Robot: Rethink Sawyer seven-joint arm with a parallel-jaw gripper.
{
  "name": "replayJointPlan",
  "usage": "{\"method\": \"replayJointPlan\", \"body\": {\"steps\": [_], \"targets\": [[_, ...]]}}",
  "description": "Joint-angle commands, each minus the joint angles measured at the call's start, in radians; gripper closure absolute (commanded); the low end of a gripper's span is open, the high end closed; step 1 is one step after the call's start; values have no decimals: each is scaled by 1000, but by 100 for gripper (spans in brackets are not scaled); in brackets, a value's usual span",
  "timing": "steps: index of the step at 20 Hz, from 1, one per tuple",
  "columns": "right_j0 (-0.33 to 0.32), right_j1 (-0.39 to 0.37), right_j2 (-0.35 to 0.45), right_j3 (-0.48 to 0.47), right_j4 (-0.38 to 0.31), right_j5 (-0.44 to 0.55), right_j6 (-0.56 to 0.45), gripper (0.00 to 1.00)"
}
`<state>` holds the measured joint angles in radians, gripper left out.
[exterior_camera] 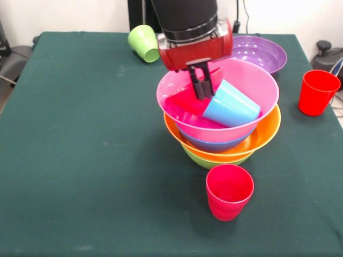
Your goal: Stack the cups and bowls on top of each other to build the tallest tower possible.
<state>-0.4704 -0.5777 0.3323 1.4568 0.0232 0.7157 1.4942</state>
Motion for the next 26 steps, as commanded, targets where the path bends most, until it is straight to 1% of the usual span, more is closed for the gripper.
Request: {"method": "replayJointPlan", "body": {"steps": [1,3,7,11,13,15,16,19,20,23,26], "targets": [[20,-27,-73,-33,-77,48,86,100],[16,-35,-73,-43,-78,50,78,100],[8,-38,-63,-64,-80,-27,71,100],[16,-36,-71,-80,-86,-32,72,100],[17,-40,-71,-63,-82,-26,73,100],[13,-38,-55,-32,-61,-20,75,100],[7,-36,-35,1,-44,-13,71,100],[3,-18,-7,33,-15,-12,76,100],[8,-9,-6,40,-3,5,87,100],[17,6,-9,41,19,33,106,100],[30,31,-18,24,29,41,120,100]]}}
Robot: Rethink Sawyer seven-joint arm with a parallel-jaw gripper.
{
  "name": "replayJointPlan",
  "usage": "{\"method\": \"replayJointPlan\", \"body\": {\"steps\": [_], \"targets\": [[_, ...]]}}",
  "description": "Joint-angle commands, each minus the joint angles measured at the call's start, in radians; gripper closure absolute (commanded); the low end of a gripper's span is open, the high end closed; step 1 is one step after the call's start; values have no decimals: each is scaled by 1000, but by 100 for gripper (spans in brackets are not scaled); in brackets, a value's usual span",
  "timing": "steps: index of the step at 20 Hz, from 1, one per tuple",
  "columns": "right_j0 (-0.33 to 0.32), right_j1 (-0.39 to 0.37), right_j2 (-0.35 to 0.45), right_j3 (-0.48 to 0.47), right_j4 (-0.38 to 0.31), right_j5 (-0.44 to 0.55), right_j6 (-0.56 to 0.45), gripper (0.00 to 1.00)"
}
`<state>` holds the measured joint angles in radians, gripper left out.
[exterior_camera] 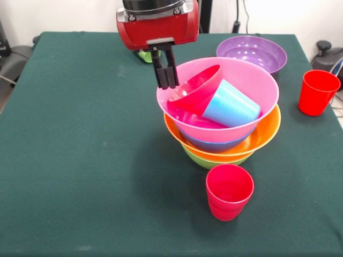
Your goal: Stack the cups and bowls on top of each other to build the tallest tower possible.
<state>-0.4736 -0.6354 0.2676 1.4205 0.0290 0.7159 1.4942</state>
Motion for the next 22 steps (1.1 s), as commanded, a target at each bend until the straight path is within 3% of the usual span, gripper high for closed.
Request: {"method": "replayJointPlan", "body": {"steps": [1,12,22], "targets": [[35,92,46,56,22,43,117,100],[48,89,22,113,46,54,145,100],[92,65,-33,125,73,131,217,100]]}}
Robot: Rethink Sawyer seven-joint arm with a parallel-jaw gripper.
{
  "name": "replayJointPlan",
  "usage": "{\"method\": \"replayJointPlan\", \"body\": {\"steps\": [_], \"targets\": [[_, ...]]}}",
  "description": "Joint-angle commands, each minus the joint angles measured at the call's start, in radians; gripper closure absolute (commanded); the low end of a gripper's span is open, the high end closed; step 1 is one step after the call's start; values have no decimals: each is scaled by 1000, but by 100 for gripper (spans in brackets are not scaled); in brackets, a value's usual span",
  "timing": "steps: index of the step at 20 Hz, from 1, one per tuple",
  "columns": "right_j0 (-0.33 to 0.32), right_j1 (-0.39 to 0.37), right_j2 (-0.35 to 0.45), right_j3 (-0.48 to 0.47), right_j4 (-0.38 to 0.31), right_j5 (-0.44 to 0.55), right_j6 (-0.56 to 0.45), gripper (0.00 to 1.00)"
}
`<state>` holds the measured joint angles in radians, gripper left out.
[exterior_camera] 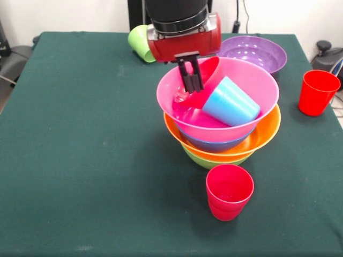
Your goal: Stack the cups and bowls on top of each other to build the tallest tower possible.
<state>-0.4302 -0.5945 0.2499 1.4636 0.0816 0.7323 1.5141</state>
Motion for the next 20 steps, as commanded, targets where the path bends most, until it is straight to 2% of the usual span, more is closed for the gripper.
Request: {"method": "replayJointPlan", "body": {"steps": [1,12,20], "targets": [[49,25,-15,82,21,113,195,100],[60,13,-36,92,13,106,230,100],[34,3,-50,102,-4,121,197,100]]}}
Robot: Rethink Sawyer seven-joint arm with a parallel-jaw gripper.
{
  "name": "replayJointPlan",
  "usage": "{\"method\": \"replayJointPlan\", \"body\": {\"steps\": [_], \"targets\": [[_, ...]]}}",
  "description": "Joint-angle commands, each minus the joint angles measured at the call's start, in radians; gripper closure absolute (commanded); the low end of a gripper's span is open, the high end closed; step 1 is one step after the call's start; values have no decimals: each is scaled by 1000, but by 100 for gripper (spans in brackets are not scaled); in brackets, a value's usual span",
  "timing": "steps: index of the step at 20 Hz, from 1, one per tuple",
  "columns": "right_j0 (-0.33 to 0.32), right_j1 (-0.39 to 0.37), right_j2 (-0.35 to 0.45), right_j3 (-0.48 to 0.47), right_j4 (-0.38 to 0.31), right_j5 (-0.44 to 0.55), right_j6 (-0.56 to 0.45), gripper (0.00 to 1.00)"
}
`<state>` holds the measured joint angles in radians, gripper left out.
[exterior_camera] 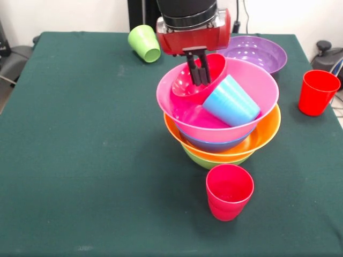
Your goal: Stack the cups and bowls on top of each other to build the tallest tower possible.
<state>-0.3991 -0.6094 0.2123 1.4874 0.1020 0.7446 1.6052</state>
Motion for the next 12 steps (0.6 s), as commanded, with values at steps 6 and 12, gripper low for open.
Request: {"method": "replayJointPlan", "body": {"steps": [6,12], "targets": [[-19,-16,-15,97,-22,161,70,100],[-29,-7,9,103,-13,152,61,100]]}}
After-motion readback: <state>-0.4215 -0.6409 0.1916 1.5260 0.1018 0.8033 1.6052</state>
